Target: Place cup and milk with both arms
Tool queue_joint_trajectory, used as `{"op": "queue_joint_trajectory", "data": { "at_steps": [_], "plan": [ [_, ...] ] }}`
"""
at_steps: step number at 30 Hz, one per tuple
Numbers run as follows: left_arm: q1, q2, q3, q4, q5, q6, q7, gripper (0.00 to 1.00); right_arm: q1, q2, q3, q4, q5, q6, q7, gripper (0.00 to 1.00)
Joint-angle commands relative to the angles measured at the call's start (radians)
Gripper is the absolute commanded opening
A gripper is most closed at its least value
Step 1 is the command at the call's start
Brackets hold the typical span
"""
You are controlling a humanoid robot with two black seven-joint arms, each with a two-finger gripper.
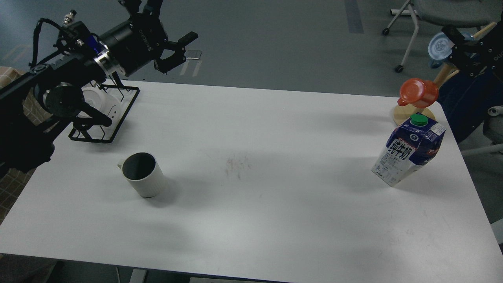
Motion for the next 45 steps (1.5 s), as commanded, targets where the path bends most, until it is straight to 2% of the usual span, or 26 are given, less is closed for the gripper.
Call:
{"op": "queue_joint_trajectory", "data": {
  "at_steps": [1,6,17,45],
  "plan": [
    [0.008,-0.006,-0.002,-0.008,0.0,-0.001,-0.004,0.99,0.0,0.0,0.004,0.001,0.001,0.0,0.0,1.0],
    [0.042,0.008,-0.007,-0.043,0.012,-0.004,-0.004,0.99,-0.001,0.0,0.013,0.001,0.001,0.0,0.0,1.0],
    [0.043,0.017,-0.002,-0.063,0.038,0.0,0.01,0.99,-0.001,0.0,0.013,0.002,0.001,0.0,-0.006,1.0],
    [0.068,0.019,-0.007,-0.106,0.086,0.025,0.008,0.99,0.035,0.066,0.045,-0.042,0.001,0.0,-0.011,1.0]
  ]
}}
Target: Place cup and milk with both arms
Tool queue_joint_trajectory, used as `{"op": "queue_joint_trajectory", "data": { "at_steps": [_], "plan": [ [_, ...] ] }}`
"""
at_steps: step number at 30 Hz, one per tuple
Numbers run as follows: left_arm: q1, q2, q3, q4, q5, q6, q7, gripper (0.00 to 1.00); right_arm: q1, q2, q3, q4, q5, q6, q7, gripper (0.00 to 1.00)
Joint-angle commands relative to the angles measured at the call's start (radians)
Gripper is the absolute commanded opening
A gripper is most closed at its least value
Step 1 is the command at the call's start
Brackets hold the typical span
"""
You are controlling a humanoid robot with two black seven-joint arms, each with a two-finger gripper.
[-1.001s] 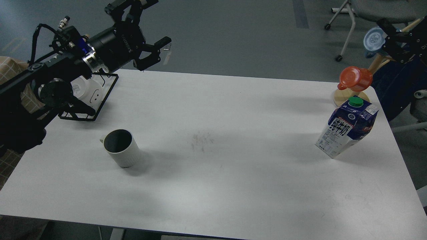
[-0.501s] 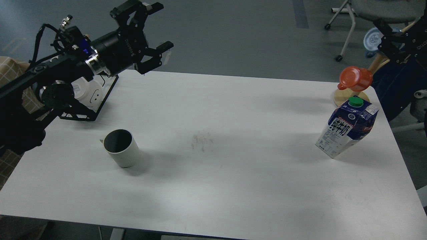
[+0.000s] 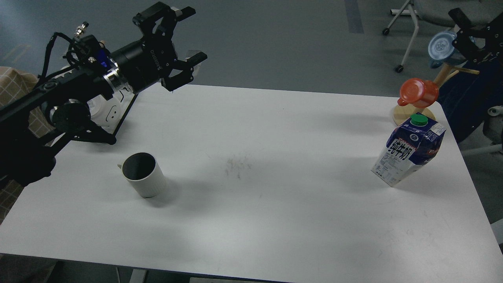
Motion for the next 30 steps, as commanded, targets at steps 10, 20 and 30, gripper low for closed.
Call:
{"op": "queue_joint_trajectory", "data": {
  "at_steps": [10,20,30],
  "plan": [
    [-0.001,-0.006,-0.002,-0.011,0.011,0.001,0.0,0.99,-0.005,0.01,-0.003,0.001,0.0,0.0,0.0,1.0],
    [0.0,-0.029,-0.009,-0.015,0.046,0.019,-0.003,0.99,0.0,0.005,0.0,0.001,0.0,0.0,0.003,1.0],
    [0.002,-0.023,-0.034,-0.015,0.049,0.022,-0.002,0.99,0.0,0.021,0.001,0.002,0.0,0.0,0.004,1.0]
  ]
}}
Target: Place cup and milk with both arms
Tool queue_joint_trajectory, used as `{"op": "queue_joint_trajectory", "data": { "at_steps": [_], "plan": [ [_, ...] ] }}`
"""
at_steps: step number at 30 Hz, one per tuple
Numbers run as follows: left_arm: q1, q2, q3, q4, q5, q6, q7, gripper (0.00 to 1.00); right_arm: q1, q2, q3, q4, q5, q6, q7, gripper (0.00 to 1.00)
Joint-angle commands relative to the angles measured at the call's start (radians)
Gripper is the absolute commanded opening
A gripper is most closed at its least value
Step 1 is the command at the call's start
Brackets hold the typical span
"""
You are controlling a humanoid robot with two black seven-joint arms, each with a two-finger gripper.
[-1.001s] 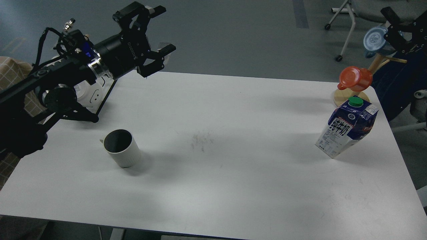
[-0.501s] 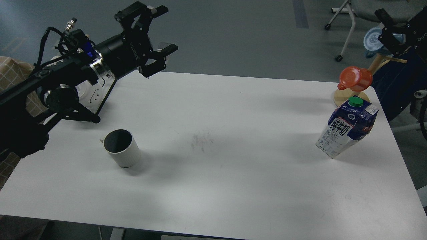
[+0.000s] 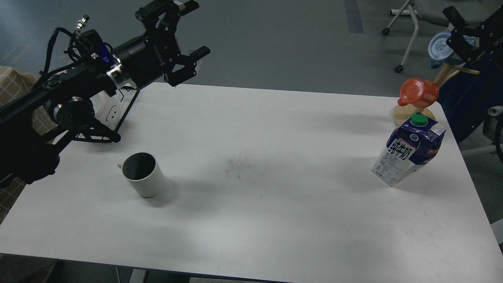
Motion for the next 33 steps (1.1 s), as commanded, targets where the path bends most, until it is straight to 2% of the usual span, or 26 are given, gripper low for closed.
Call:
{"op": "queue_joint_trajectory", "data": {
  "at_steps": [1,22,26,33],
  "plan": [
    [0.002,0.0,-0.001,0.0,0.0,0.001,-0.001,0.99,0.001,0.006,0.0,-0.001,0.0,0.0,0.0,1.0],
    [0.002,0.02,0.016,-0.013,0.061,-0.02,0.001,0.99,0.017,0.018,-0.002,-0.003,0.0,0.0,0.0,1.0],
    [0.003,0.092,0.01,-0.066,0.246,-0.118,0.002,0.99,0.017,0.018,-0.002,-0.003,0.0,0.0,0.0,1.0],
    [0.003,0.26,0.009,-0.178,0.512,-0.118,0.001,0.98,0.017,0.02,-0.002,0.002,0.0,0.0,0.0,1.0]
  ]
}}
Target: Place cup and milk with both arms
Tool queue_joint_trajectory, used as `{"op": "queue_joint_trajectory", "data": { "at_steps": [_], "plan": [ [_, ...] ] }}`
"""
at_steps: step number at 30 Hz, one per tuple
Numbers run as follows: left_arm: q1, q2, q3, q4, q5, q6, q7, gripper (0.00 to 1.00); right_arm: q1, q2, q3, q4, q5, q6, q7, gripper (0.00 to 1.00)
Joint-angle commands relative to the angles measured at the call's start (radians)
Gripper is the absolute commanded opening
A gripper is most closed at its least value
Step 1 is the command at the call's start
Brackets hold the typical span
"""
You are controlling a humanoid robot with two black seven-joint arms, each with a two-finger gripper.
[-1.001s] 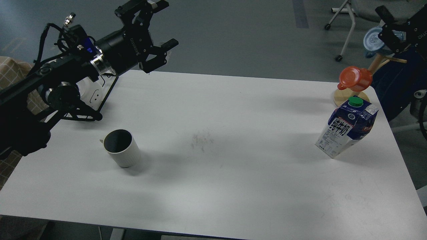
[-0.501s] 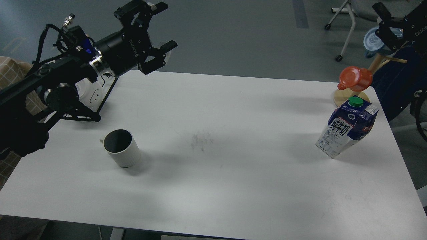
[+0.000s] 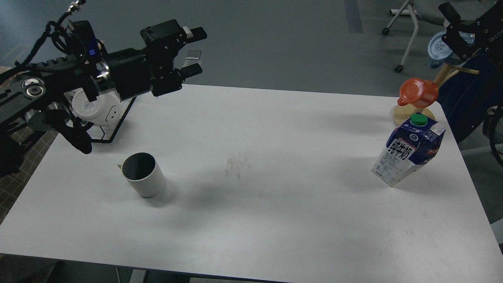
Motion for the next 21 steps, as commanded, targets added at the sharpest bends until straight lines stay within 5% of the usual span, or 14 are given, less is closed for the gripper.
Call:
{"op": "queue_joint_trajectory", "data": {
  "at_steps": [1,9,15,21],
  "plan": [
    [0.001,0.108,0.007,-0.061,0.131,-0.001,-0.003,0.98,0.0,0.001,0.0,0.001,0.0,0.0,0.0,1.0],
    [0.064,0.315,0.013,-0.146,0.38,-0.001,-0.024,0.97,-0.001,0.007,0.0,0.004,0.0,0.0,0.001,1.0],
    [0.121,0.378,0.022,-0.149,0.666,-0.001,-0.159,0.97,-0.003,0.009,0.0,0.006,0.0,0.0,0.0,1.0],
    [0.141,0.38,0.089,-0.16,0.801,-0.001,-0.201,0.97,-0.003,0.016,0.0,0.007,0.0,0.0,0.0,1.0]
  ]
}}
